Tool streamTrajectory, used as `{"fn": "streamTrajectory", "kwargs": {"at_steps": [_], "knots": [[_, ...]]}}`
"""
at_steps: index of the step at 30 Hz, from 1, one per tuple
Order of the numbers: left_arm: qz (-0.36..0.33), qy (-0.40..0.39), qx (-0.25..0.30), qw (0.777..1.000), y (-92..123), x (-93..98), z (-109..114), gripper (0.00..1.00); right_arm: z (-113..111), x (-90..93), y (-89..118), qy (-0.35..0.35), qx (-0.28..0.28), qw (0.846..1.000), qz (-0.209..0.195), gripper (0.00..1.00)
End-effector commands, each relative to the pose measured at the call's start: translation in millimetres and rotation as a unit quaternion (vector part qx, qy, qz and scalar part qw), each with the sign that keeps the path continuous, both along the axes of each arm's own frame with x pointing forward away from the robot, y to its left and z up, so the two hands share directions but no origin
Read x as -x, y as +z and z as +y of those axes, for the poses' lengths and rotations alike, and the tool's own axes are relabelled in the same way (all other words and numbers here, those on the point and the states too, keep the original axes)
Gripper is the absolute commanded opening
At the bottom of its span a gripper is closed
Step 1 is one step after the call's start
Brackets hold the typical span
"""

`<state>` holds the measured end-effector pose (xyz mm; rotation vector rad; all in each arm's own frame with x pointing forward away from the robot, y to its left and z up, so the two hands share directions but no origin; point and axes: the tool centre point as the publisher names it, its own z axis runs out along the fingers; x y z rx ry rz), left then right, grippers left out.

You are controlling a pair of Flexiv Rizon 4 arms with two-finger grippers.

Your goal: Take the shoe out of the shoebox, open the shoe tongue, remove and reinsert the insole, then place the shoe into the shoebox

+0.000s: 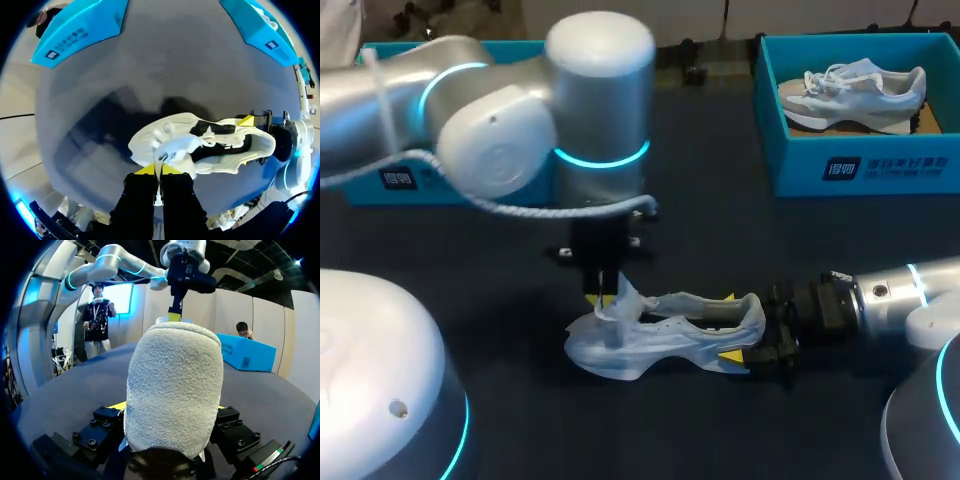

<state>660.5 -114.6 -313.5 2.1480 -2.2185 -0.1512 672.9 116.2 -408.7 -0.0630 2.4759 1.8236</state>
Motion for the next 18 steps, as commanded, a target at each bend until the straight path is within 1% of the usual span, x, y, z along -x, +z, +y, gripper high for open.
{"fn": "streamTrajectory", "kwargs": {"at_steps": [1, 10, 15, 17, 18], "knots": [[0.011, 0.024, 0.226, 0.974, -12, 0.4, 14, 0.00, 1, 2.2, -1, 0.000, 0.003, 1.000, 0.000, 0.00], [0.021, 0.025, 0.212, 0.977, -36, 2.6, 20, 0.00, 1, 2.2, -1, 0.000, 0.003, 1.000, 0.000, 0.00], [0.018, 0.034, 0.199, 0.979, -47, 2.8, 30, 0.06, 1, 2.2, -1, 0.000, 0.003, 1.000, 0.000, 0.00], [0.020, 0.036, 0.195, 0.980, -50, 3.0, 34, 0.13, 1, 2.2, -1, 0.000, 0.003, 1.000, 0.000, 0.00], [0.020, 0.037, 0.193, 0.980, -51, 3.0, 35, 0.20, 1, 2.2, -1, 0.000, 0.003, 1.000, 0.000, 0.00]]}}
